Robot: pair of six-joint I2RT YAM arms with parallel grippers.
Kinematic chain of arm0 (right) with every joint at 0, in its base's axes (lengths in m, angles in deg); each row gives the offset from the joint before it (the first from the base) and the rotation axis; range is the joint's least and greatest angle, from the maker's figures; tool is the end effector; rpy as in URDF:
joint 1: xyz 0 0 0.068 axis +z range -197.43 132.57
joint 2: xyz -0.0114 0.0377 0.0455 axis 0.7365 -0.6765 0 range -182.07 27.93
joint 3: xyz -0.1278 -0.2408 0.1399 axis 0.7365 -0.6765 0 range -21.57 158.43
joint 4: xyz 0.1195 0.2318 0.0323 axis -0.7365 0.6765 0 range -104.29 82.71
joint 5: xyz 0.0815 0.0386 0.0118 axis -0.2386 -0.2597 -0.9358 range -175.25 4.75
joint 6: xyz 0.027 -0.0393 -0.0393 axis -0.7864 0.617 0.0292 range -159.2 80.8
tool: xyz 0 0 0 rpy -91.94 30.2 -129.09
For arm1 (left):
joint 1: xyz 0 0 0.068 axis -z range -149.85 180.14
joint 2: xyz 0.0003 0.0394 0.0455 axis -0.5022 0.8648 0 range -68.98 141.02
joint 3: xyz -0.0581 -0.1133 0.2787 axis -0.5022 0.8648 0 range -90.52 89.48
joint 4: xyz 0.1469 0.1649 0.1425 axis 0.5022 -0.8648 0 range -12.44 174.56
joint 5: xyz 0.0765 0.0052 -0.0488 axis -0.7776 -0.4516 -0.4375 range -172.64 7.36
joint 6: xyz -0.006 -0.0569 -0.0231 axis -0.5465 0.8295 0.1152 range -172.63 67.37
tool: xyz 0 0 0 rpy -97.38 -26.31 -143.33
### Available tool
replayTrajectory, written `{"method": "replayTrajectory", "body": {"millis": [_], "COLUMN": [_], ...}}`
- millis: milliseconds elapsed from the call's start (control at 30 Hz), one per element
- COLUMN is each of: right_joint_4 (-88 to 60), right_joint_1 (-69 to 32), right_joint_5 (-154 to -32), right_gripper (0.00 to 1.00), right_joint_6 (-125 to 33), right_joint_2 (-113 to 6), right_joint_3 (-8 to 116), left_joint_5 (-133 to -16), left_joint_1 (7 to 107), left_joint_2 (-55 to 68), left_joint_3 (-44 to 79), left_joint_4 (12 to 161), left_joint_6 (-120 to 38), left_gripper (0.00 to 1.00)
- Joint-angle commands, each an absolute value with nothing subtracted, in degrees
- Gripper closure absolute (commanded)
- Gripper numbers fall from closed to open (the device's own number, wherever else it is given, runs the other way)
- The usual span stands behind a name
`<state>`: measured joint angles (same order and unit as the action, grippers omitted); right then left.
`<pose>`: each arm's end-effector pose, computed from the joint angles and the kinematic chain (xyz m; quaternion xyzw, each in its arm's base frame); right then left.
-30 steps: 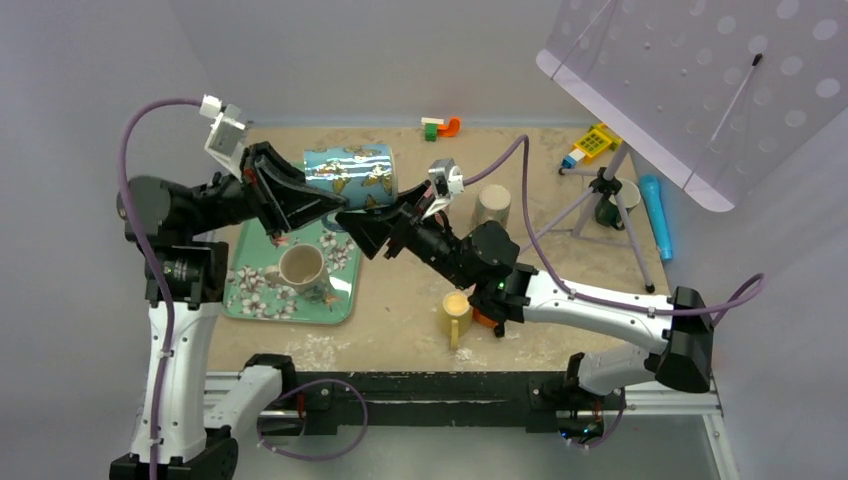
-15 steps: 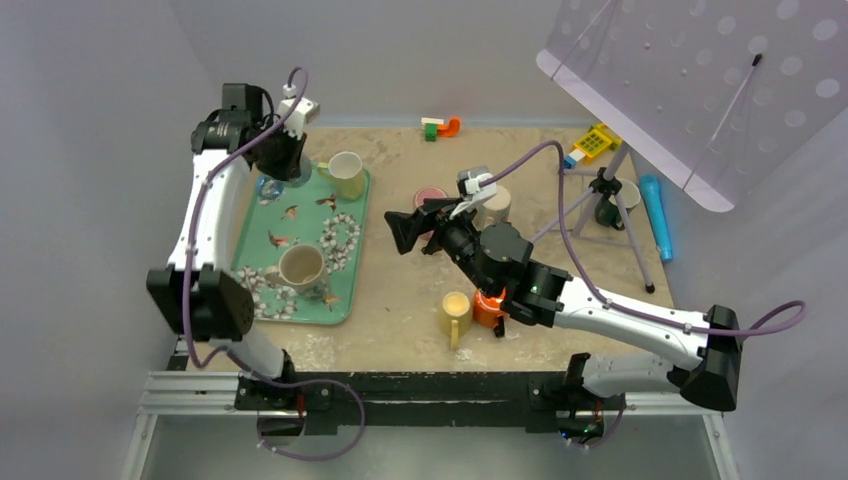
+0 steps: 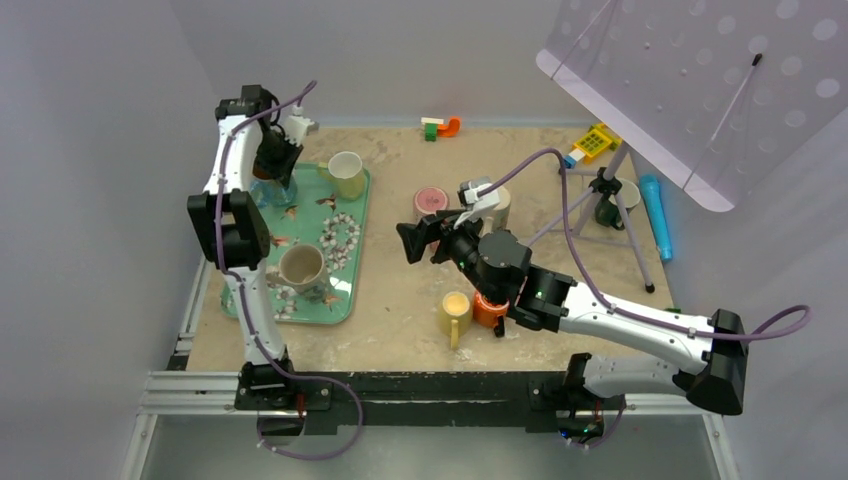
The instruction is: Turn the mug right side up
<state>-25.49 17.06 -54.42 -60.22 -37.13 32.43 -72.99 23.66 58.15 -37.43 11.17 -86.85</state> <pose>0.1342 0.2258 0.3961 -0.0774 0.7021 0.3256 0.6286 0.4786 0.0466 0.2956 0.2480 0.9547 -0.0287 0.1622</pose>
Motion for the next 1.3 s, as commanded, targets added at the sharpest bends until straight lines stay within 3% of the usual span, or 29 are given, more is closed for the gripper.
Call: {"method": "replayTrajectory", "body": {"millis": [0, 133, 233, 467, 633, 967, 1200, 1233, 1267], "right_joint_4": [-24.27, -20.16, -13.92, -13.76, -17.33, -20.42, -21.25, -20.74, -20.48], "right_joint_1": [16.93, 15.48, 12.02, 7.82, 6.55, 2.31, 0.62, 0.45, 0.20], "right_joint_5": [-52.20, -51.20, -53.01, -49.95, -49.29, -48.46, -50.40, -50.50, -50.71], "right_gripper": [0.09, 0.06, 0.06, 0.07, 0.10, 0.24, 0.32, 0.34, 0.42], "right_joint_6": [-59.13, -59.28, -59.51, -62.85, -63.52, -63.34, -61.64, -61.55, -61.45], "right_joint_2": [-35.84, -37.10, -39.83, -45.23, -53.55, -71.33, -77.86, -78.92, -79.55], "right_joint_3": [32.62, 33.33, 34.98, 31.06, 30.12, 37.32, 43.18, 43.92, 44.45], "left_joint_5": [-74.31, -73.55, -73.68, -71.31, -66.15, -57.26, -50.98, -50.73, -50.27], "left_joint_1": [24.08, 24.18, 24.21, 24.04, 23.98, 24.00, 24.01, 24.00, 23.99], "left_joint_2": [59.40, 60.89, 60.17, 56.39, 47.95, 18.79, 6.48, 5.41, 4.19], "left_joint_3": [-41.17, -40.13, -37.43, -32.92, -31.37, -10.51, 0.74, 2.13, 2.84], "left_joint_4": [12.48, 13.60, 16.48, 20.94, 20.08, 30.80, 32.16, 32.19, 32.18], "left_joint_6": [-90.15, -90.20, -90.28, -89.84, -87.98, -84.31, -82.96, -82.76, -82.60], "left_gripper": [1.00, 1.00, 0.77, 0.60, 0.35, 0.30, 0.29, 0.29, 0.29]}}
